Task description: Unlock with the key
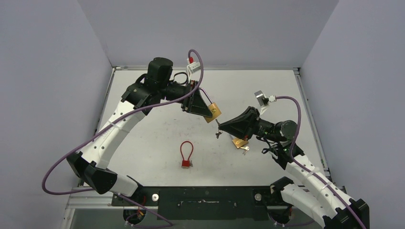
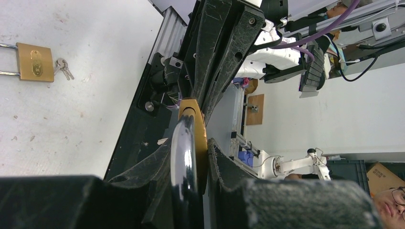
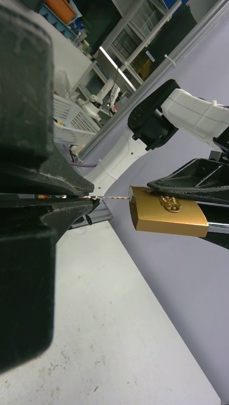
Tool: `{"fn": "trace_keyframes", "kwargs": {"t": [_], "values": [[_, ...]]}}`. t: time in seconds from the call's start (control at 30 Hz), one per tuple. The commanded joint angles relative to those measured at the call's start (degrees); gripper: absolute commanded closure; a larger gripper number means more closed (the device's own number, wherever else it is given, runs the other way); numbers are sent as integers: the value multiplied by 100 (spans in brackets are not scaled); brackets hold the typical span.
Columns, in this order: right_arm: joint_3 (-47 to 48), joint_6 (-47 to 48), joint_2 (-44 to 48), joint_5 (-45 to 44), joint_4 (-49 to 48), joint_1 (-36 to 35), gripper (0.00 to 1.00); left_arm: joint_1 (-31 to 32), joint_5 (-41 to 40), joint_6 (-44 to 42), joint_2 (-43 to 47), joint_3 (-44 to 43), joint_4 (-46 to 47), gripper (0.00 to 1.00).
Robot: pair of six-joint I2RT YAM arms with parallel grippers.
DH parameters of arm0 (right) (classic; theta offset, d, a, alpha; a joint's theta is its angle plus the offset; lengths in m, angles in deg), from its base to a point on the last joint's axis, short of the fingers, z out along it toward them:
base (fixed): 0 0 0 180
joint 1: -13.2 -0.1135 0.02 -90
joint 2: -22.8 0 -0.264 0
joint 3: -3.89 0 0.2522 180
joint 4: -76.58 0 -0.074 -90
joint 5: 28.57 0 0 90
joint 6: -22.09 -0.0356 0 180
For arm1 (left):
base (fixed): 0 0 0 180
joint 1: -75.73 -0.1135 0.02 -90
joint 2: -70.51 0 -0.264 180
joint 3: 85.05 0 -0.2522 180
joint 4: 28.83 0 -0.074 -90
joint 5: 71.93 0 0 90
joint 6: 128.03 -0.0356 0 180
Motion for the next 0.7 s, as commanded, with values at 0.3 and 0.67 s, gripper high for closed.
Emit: {"fn": "trace_keyframes", "kwargs": {"t": [0.3,0.67], "values": [[69,24,-196,-84,-511,-5,100,-34,184,23,291,-21,477,100],[166,-20,-245,-57,-755,-5,100,-35,116,-167,294,2,271,100]]}}
